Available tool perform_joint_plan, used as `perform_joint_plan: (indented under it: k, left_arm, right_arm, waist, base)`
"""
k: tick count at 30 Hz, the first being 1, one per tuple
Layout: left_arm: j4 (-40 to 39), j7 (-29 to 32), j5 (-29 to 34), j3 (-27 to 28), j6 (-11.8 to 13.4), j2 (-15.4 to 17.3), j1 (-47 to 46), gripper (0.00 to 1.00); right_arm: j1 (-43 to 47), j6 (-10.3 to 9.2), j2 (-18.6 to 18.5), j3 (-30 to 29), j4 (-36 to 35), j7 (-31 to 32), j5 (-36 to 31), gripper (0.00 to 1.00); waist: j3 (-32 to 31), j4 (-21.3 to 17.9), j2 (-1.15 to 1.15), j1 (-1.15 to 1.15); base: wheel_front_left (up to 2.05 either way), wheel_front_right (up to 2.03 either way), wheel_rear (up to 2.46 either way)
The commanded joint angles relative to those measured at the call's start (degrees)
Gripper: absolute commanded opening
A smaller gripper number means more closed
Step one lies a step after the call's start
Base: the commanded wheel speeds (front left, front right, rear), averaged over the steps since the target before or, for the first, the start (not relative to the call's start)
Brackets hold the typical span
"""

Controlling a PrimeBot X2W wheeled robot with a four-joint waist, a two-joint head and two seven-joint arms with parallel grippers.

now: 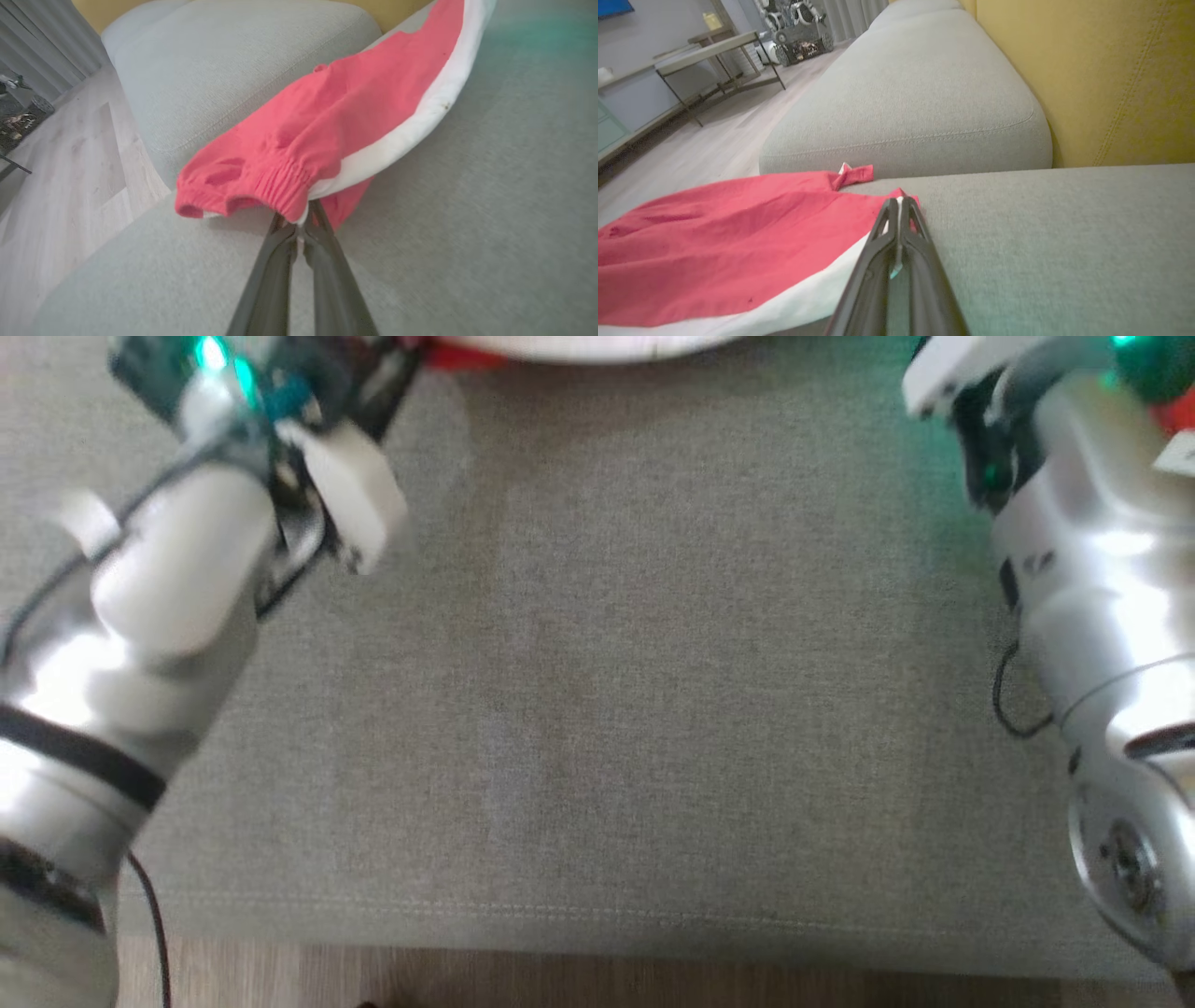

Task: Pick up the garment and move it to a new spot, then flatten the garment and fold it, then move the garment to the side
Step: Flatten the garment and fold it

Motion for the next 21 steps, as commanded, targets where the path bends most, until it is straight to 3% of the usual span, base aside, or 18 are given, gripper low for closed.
perform_joint_plan:
  k: [1, 10, 16, 21]
  left_arm:
    - [-1.41, -0.67, -0.68, 0.82, 0.09, 2.68, 0.13, 0.00]
    - [-1.09, -0.68, -0.16, -3.54, 0.15, 2.66, 10.18, 0.00]
    - [-0.96, -0.68, -0.02, -4.93, 0.90, 2.14, 14.35, 0.00]
    - [-1.79, -0.68, -0.96, -5.63, 1.28, 1.51, 18.16, 0.00]
  right_arm:
    - [1.00, 0.37, 1.13, 1.56, -0.75, 0.75, 0.14, 0.00]
    - [10.00, 0.37, -1.27, 10.22, 0.37, 9.13, 2.59, 0.00]
    - [15.15, 0.37, -3.61, 16.16, -3.03, 14.54, 7.12, 0.00]
    - [20.33, 0.37, -7.70, 21.95, -8.64, 19.74, 13.06, 0.00]
  waist:
    - [-2.05, 0.06, 0.00, 0.00]
    - [-9.94, -0.14, 0.00, 0.00]
    - [-13.85, -0.33, 0.00, 0.00]
    - [-17.46, 0.03, 0.00, 0.00]
  base:
    - [0.00, 0.00, 0.00]
    - [0.00, 0.00, 0.00]
    - [0.00, 0.00, 0.00]
    - [0.00, 0.00, 0.00]
